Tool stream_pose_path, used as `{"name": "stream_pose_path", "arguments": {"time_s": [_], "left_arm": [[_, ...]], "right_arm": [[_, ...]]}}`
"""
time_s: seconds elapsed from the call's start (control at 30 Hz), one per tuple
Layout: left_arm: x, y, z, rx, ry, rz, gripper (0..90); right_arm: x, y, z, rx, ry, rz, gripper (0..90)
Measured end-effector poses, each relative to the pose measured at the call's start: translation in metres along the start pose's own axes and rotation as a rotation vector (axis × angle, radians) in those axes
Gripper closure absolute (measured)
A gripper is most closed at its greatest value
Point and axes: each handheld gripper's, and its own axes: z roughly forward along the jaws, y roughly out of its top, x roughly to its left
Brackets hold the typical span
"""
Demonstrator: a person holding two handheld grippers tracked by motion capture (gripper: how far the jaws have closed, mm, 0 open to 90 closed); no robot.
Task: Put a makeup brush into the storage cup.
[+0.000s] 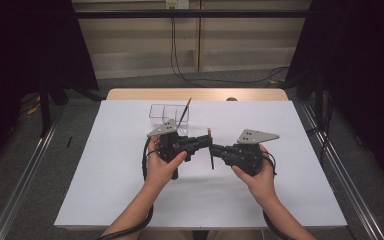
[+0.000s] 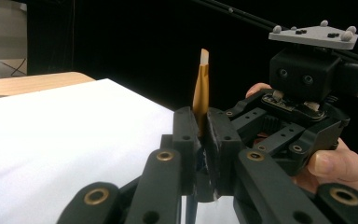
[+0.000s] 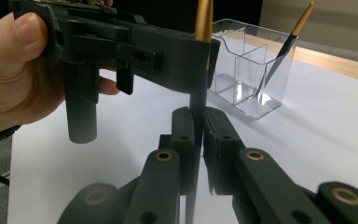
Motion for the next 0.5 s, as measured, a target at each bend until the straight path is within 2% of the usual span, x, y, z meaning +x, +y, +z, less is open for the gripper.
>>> {"name": "stream_pose_path", "arguments": {"time_s": [0.5], "left_arm": [[-0.0004,0.0006,-0.0016,0.006,0.010,0.017,83.8]], "right_arm": [[0.0003,-0.0004,0.0015,-0.005,0.009,0.012,81.2]]}}
